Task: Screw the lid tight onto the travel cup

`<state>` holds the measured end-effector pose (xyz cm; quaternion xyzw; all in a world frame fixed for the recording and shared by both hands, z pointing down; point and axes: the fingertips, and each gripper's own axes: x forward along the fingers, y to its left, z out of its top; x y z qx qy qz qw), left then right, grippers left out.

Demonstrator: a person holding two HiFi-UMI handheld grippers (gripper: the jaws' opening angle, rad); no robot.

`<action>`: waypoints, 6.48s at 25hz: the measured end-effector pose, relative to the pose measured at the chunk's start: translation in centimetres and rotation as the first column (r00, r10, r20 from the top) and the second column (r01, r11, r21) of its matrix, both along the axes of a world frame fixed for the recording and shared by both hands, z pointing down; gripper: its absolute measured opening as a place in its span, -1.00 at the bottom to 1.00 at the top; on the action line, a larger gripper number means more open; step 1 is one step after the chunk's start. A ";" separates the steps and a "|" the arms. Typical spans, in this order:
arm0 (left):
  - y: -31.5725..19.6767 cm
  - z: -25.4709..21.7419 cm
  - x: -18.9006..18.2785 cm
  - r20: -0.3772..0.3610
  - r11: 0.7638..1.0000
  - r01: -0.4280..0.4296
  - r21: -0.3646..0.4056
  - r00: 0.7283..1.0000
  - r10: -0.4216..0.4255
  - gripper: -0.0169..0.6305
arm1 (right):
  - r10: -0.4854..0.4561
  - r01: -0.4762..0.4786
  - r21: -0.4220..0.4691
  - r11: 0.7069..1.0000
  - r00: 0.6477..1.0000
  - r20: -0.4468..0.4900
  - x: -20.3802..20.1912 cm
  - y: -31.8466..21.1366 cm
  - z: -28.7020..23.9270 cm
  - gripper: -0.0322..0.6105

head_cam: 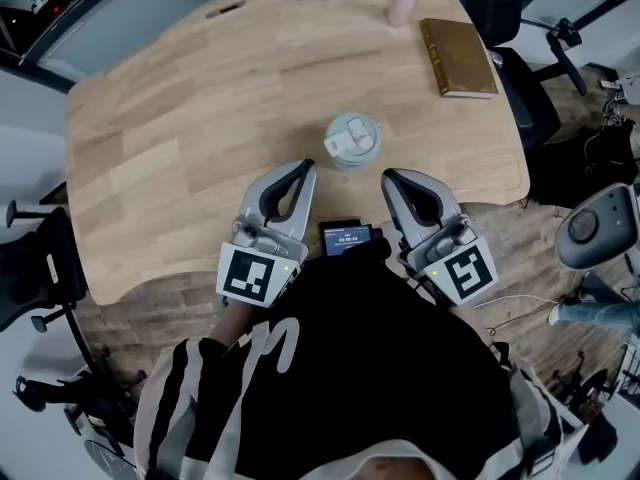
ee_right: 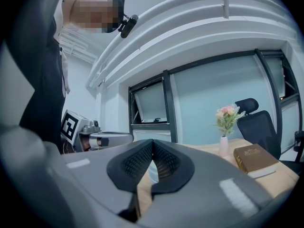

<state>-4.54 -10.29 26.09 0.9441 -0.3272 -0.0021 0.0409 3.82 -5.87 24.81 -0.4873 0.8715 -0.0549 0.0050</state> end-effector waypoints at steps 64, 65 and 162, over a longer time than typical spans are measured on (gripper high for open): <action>-3.2 8.3 -0.1 0.148 0.993 -0.033 -0.115 0.988 0.050 0.09 | -0.397 0.397 -0.012 0.918 0.916 -0.064 -0.2 -6.4 2.1 0.25; -3.0 8.7 0.1 0.154 0.992 -0.041 -0.117 0.986 0.059 0.12 | -0.402 0.402 -0.018 0.916 0.913 -0.064 -0.3 -6.4 2.3 0.28; -3.2 15.5 8.7 0.279 0.982 -0.114 -0.153 0.948 0.153 0.26 | -0.431 0.428 -0.047 0.902 0.894 -0.126 -3.3 -7.6 7.2 0.43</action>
